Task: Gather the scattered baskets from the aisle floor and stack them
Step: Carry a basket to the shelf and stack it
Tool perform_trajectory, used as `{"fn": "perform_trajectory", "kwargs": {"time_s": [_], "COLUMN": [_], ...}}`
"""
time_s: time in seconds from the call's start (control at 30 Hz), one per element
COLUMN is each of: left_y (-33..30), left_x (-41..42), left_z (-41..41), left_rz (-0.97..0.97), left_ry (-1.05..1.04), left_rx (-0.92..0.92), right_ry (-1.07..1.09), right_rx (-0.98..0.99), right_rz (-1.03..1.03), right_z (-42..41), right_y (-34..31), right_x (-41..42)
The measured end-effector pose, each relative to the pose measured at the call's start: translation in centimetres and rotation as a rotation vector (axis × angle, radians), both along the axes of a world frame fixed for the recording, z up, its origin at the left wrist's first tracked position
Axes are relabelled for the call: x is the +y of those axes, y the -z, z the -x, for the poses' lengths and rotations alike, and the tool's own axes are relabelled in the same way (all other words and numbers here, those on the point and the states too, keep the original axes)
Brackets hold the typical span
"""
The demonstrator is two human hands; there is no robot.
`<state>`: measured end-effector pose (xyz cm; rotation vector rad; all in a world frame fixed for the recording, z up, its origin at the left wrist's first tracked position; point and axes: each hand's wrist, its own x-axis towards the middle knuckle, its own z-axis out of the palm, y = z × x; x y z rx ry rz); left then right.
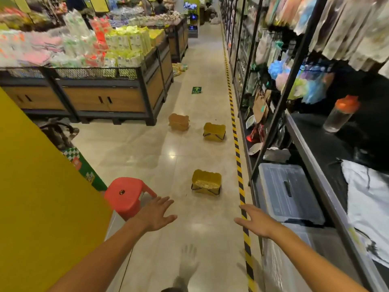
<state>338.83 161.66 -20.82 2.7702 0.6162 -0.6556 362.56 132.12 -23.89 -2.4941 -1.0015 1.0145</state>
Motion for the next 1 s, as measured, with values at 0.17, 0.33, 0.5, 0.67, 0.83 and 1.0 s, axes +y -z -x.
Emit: {"fn": "perform_trajectory", "kwargs": {"time_s": [0.17, 0.33, 0.5, 0.67, 0.83, 1.0], "left_y": [3.5, 5.7, 6.1, 8.1, 11.4, 14.8], "left_x": [6.8, 15.4, 23.4, 28.1, 31.4, 34.3], "left_z": [-6.3, -13.7, -20.5, -25.9, -31.1, -37.2], "left_rz": [0.045, 0.088, 0.091, 0.132, 0.152, 0.164], "left_ry": [-0.017, -0.016, 0.012, 0.017, 0.004, -0.001], "left_rx": [0.002, 0.009, 0.004, 0.025, 0.078, 0.141], "right_ry": [0.025, 0.098, 0.16, 0.186, 0.201, 0.207], "right_rx": [0.037, 0.057, 0.015, 0.044, 0.081, 0.164], "right_rz": [0.047, 0.11, 0.084, 0.121, 0.169, 0.176], "right_z": [-6.1, -12.3, -17.5, -21.7, -27.3, -33.4], "right_y": [2.3, 3.1, 2.6, 3.7, 6.4, 10.9], "right_x": [6.6, 14.0, 20.5, 24.6, 28.4, 32.1]}}
